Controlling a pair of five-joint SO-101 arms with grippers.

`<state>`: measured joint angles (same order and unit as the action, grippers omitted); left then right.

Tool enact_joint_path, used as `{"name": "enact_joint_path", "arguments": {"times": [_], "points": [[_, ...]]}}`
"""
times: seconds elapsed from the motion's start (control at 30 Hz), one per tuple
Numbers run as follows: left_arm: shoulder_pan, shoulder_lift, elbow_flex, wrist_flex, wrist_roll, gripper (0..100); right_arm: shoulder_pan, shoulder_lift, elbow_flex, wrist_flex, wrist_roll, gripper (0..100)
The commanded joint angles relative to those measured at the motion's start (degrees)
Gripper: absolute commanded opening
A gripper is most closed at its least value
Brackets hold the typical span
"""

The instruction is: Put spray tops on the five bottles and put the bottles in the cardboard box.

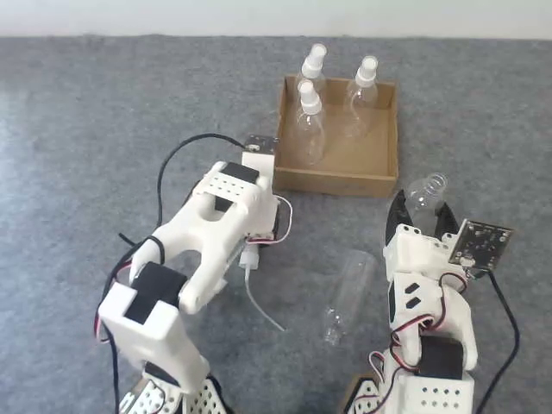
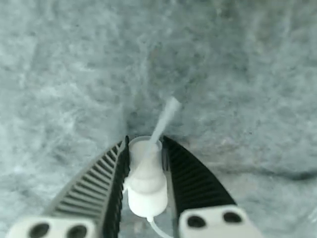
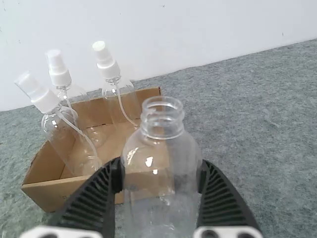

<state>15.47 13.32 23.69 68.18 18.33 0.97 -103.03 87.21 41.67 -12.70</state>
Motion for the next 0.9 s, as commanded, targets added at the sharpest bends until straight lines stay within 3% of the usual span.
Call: {"name": "enact_joint_path", "arguments": {"times": [0.0,0.17,0.33,0.87], "points": [[-1.7,-4.8,-3.3,1.3,-1.0,1,0.4,-1.0,-0.7,-1.2,-0.4,6.1],[-3.4,-13.5,-0.1,1.6,-1.1,1,0.4,-1.0,-0.7,-1.2,-0.4,6.1],[-4.2,-23.6,5.8,-2.6,-4.3,1,0.4,-1.0,-0.7,-1.2,-0.4,6.1],[-4.3,-56.6,24.6,-12.6,-4.2,1,0.3,-1.0,-0.8,-1.3,-0.3,6.1]]}}
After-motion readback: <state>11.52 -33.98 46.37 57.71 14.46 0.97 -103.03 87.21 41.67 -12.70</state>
